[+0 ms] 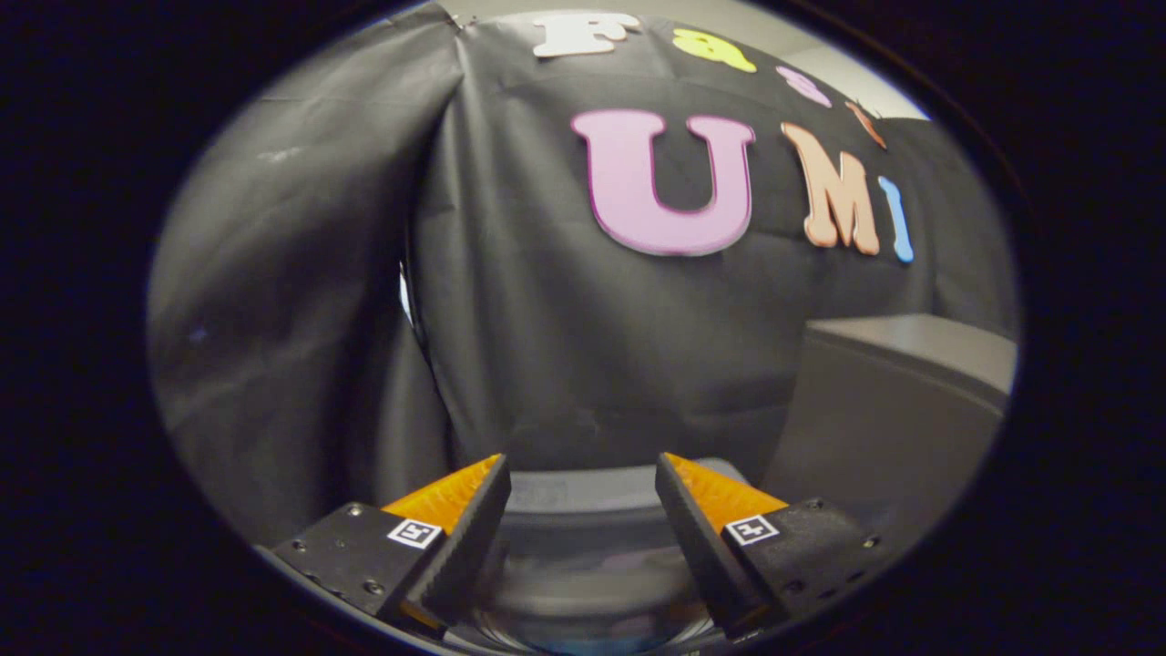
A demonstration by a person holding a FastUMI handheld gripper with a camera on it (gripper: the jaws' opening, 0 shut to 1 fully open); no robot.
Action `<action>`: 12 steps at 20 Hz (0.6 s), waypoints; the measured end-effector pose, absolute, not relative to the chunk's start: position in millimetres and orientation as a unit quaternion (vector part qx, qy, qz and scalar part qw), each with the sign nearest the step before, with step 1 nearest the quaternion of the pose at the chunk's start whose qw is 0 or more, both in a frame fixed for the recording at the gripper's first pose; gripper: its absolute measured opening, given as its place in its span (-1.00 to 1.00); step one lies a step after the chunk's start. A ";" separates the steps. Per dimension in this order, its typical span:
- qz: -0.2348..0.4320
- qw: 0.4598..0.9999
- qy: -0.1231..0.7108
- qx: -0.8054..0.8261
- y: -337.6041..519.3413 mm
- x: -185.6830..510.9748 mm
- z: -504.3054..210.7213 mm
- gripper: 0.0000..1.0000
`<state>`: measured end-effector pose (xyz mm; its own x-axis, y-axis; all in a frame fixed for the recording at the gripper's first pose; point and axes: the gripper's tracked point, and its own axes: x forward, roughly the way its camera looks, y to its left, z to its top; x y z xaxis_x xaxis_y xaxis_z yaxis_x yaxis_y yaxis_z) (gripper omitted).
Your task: Put the clothes into the washing machine and then close the washing machine lid.
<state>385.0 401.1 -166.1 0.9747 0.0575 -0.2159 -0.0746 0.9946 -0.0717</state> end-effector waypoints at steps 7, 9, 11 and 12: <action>0.032 0.989 0.136 -0.051 379.3 385.8 -208.6 0.94; 0.027 0.988 0.144 -0.045 373.9 386.1 -216.8 0.94; 0.022 0.988 0.150 -0.043 368.1 382.7 -226.2 0.93; 0.019 0.987 0.153 -0.045 364.5 380.6 -228.8 0.93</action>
